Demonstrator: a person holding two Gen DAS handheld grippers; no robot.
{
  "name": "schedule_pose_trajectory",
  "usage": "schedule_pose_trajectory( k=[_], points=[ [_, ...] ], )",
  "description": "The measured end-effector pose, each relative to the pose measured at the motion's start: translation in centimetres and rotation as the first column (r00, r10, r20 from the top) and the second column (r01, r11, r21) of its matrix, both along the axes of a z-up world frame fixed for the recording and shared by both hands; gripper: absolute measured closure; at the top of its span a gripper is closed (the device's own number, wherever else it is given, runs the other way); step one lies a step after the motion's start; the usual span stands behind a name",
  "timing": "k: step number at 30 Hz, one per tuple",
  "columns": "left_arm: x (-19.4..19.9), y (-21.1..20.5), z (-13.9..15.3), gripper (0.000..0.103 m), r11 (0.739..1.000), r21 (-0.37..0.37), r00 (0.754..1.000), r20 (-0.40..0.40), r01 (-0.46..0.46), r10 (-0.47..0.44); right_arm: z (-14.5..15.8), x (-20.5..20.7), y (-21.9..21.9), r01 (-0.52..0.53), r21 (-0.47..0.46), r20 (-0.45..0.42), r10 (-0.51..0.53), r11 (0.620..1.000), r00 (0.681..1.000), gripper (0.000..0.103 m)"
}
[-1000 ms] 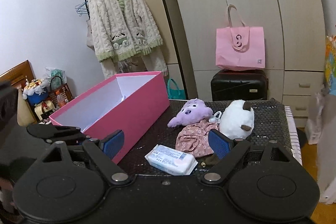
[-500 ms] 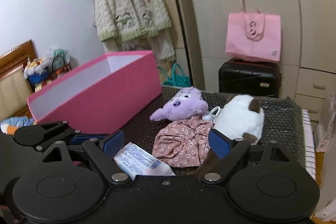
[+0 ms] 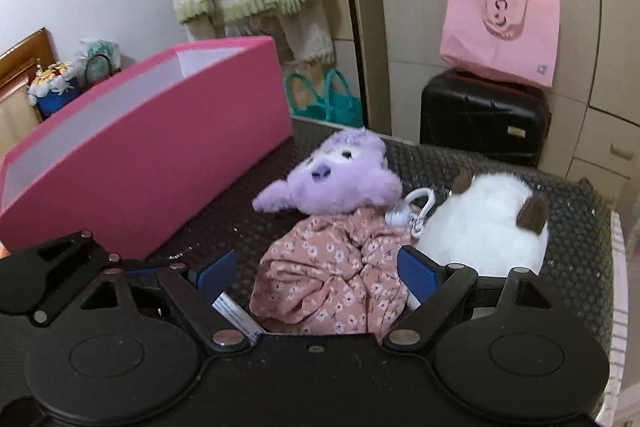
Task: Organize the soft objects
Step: 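Grasp the small white wipes pack with the left gripper while the right gripper grasps the pink floral cloth, then carry the white pack and floral cloth with both grippers over the pink box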
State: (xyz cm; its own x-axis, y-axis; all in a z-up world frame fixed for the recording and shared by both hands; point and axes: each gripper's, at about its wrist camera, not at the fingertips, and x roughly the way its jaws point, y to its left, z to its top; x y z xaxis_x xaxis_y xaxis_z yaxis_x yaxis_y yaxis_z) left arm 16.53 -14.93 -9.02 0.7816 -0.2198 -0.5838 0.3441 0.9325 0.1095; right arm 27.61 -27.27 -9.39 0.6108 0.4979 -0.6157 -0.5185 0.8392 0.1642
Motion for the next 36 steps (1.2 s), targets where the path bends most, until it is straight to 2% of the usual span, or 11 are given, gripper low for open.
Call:
schedule_pose_trajectory(
  k=[4,8,12,16,19,21,23,27,36],
  points=[
    [0.4,0.1,-0.2,0.012,1.000,-0.023,1.000,-0.026,-0.010,0.010,-0.4,0.3,0.7,0.012,-0.034,-0.024,-0.013,0.999,1.000,0.009],
    [1.2,0.9,-0.5,0.014,0.995,-0.093,0.996,-0.082,-0.041,0.034,-1.3,1.1,1.4,0.056,-0.087,-0.055,-0.061,0.995,0.997,0.008],
    [1.0,0.8,-0.5,0.020,0.996,-0.085,0.997,-0.068,-0.035,0.029,-1.3,1.1,1.1,0.087,-0.065,-0.054,-0.090,0.994,0.994,0.009],
    [1.0,1.2,-0.5,0.021,0.996,-0.084,0.998,-0.066,-0.026,0.021,-1.3,0.7,1.2,0.123,-0.126,-0.015,-0.126,0.984,0.992,0.035],
    [0.9,1.2,-0.4,0.021,0.996,-0.084,0.998,-0.068,-0.022,0.017,-1.2,0.3,1.2,0.112,-0.156,0.010,-0.112,0.981,0.994,0.054],
    [1.0,1.2,-0.4,0.021,0.996,-0.086,0.997,-0.072,-0.022,0.015,-1.2,0.1,1.1,0.112,-0.160,0.017,-0.111,0.981,0.994,0.060],
    [1.0,1.4,-0.3,0.021,0.996,-0.091,0.997,-0.080,-0.019,0.012,-1.1,-0.2,1.0,0.117,-0.139,0.015,-0.116,0.983,0.993,0.078],
    [0.8,1.8,-0.3,0.022,0.995,-0.098,0.996,-0.086,0.002,-0.010,-1.1,-1.4,0.7,0.106,-0.103,0.007,-0.106,0.989,0.994,0.083],
    [-0.1,2.5,-0.2,0.022,0.991,-0.131,0.995,-0.089,0.022,-0.034,-0.9,-4.8,-0.9,0.159,-0.036,0.034,-0.158,0.987,0.987,0.084]
  ],
)
